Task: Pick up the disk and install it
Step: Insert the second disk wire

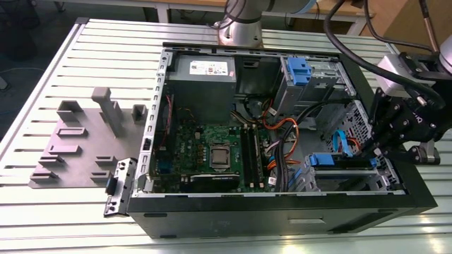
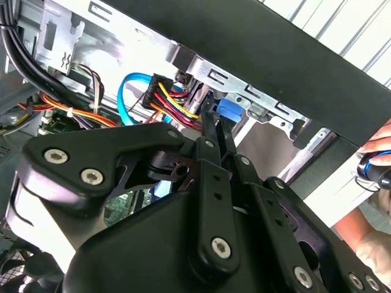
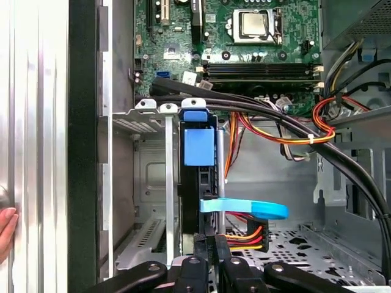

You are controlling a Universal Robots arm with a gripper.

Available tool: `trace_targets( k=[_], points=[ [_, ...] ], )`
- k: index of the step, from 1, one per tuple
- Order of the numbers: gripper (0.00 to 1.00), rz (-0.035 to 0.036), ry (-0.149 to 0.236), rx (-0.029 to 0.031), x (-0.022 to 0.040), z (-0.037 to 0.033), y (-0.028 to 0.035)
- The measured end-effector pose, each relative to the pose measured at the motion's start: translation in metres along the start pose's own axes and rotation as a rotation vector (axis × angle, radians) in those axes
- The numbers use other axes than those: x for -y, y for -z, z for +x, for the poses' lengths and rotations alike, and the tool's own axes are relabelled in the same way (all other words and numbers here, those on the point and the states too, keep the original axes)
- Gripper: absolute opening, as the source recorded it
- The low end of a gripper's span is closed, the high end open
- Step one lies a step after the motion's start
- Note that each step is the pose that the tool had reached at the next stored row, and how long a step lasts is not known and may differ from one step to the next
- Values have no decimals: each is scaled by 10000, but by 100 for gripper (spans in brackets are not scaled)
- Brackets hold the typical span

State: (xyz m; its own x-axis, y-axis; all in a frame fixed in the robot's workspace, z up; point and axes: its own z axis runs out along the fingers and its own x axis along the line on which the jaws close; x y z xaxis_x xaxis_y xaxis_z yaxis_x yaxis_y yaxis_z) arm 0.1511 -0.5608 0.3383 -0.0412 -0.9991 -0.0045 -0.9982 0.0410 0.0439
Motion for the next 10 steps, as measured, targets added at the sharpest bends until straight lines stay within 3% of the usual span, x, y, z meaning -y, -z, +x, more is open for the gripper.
trace_targets(
  k=[10],
  points=[
    [18,0,-1,9,0,6,-20]
  ],
)
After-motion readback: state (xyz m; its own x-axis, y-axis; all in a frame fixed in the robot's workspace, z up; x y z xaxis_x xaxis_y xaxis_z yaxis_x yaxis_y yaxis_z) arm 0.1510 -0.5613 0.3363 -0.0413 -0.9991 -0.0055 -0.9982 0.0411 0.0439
